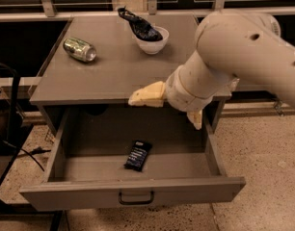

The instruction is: Pick rxbar blueberry from top drawer and place on counter

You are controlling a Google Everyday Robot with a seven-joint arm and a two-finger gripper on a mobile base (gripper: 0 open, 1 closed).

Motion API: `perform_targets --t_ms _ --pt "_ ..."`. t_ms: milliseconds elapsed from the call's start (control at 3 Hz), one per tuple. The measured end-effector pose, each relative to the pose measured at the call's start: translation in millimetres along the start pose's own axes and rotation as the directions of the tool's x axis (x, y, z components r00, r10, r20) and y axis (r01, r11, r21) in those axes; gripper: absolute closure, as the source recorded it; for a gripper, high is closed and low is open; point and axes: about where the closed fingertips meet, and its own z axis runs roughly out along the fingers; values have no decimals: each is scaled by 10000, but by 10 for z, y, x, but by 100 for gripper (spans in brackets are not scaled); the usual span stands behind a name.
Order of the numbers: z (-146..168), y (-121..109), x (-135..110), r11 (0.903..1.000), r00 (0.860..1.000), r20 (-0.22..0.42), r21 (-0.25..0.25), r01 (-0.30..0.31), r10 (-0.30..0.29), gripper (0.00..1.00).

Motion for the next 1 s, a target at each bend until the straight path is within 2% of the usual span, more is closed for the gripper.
perform_targets --t_ms 333,667,1000 --pt "245 93 -327 9975 9984 289 -503 495 -481 0" --pt "245 93 -327 9975 9984 290 -501 496 -482 0" --pt "295 94 -324 9981 9970 464 -41 622 -620 0"
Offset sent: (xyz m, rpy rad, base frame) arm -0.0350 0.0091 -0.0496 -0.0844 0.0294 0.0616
